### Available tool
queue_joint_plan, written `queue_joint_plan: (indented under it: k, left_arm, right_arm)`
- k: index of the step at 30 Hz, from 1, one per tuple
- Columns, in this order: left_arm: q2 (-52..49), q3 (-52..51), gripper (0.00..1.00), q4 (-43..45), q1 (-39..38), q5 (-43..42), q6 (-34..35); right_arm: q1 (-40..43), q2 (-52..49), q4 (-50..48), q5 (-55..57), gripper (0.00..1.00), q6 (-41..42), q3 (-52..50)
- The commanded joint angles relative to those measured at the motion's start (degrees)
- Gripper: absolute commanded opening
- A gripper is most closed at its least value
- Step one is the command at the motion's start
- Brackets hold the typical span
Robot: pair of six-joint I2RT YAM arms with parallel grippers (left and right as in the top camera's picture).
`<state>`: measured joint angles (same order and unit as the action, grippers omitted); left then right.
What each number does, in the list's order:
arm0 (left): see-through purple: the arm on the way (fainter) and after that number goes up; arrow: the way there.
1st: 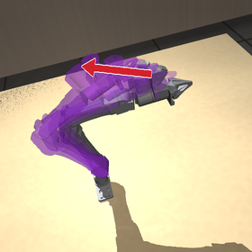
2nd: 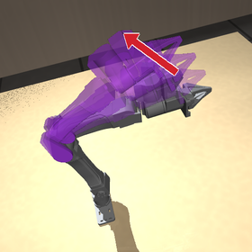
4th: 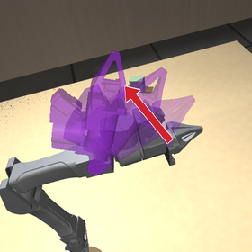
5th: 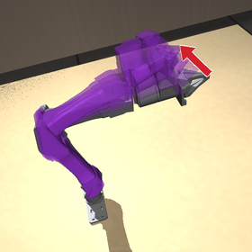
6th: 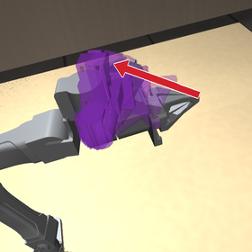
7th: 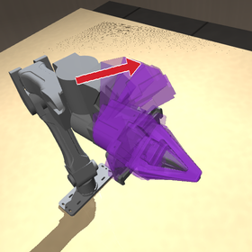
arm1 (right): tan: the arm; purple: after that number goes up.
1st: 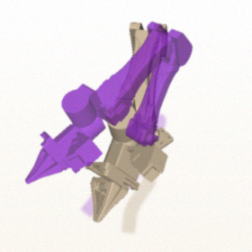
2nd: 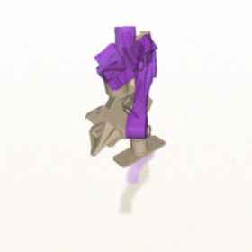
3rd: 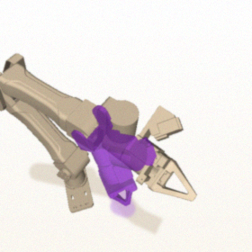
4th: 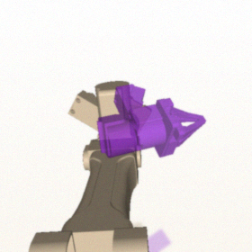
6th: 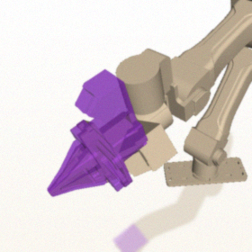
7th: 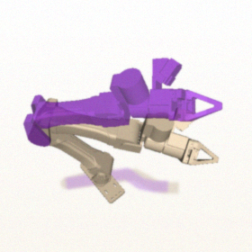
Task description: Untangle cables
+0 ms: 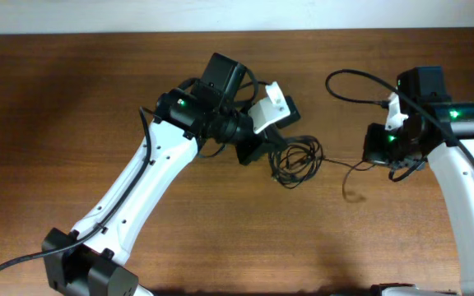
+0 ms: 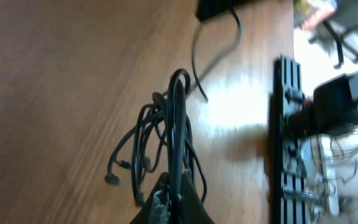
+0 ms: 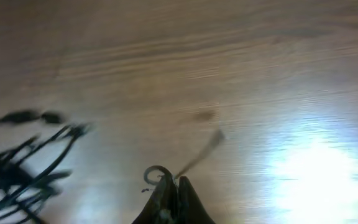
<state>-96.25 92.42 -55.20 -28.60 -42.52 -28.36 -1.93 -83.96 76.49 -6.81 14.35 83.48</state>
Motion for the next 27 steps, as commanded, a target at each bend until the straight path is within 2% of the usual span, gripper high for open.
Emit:
queue_joint_plan:
  k: [1,6,12,15,23,25,27]
  left_arm:
    - [-0.09,0.42,0.00,3.21,-0.13,-0.72,12.98]
    - [-0.09,0.42,0.00,4.37,-0.11,-0.72,23.21]
    - [-0.07,0.42,0.00,5.66,-0.11,-2.34,29.24]
    - [-0.07,0.42,0.02,7.06,-0.07,-9.40,29.22]
    - [-0.07,0.42,0.01,8.92,1.49,-14.91,28.46]
    - [-0.07,0.42,0.01,8.83,2.08,-14.75,22.16]
    - [-0.07,0.42,0.02,8.61,2.16,-14.73,17.84]
  right_arm:
    - [-0.31,-0.04,-0.22,-8.24,0.04,-0.39,1.29]
    - [-0.31,-0.04,-0.35,-9.81,0.04,-0.37,1.29]
    - [-0.31,-0.04,-0.70,-14.01,0.04,-0.33,1.29]
    - [-0.31,-0.04,-1.27,-13.97,0.04,6.16,1.27]
    - [-0.31,-0.04,-1.51,-13.53,0.05,17.73,1.27]
    - [-0.31,-0.04,-1.75,-13.55,0.05,18.32,1.27]
    - [-0.31,-0.04,-1.70,-13.57,0.16,21.18,1.27]
